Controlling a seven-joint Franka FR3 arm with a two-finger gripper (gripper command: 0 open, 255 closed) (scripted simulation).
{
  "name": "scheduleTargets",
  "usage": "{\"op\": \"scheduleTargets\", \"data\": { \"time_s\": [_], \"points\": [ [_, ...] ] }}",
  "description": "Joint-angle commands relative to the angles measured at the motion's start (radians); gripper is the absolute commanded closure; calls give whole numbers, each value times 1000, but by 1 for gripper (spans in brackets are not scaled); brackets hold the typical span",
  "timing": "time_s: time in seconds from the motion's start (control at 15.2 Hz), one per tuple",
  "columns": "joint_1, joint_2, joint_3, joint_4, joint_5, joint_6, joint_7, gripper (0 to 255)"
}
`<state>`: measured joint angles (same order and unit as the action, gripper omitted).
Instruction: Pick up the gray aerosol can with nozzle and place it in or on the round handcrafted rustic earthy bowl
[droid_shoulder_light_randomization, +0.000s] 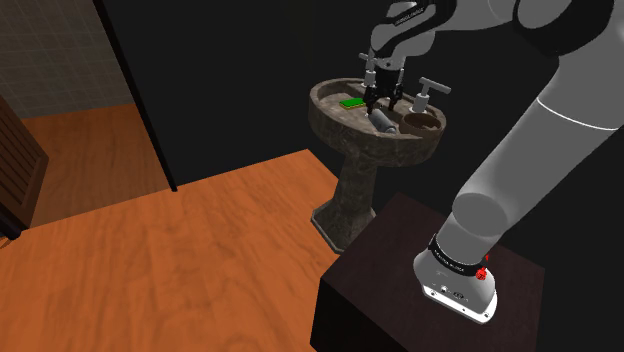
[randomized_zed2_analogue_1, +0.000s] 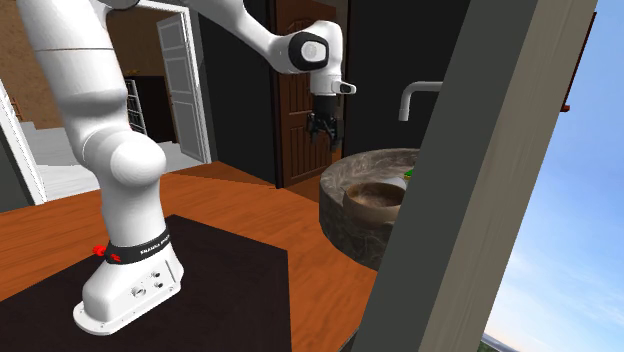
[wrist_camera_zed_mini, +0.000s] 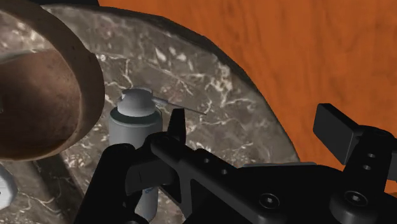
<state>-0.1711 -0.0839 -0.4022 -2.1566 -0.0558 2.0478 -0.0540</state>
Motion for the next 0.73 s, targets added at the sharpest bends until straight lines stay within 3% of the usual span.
{"op": "scheduleTargets", "data": {
  "time_s": [0.0, 0.66],
  "points": [
    [-13, 72, -20, 44, 27, 23, -23, 0],
    [-137, 418, -69, 285, 188, 89, -144, 0]
  ]
}}
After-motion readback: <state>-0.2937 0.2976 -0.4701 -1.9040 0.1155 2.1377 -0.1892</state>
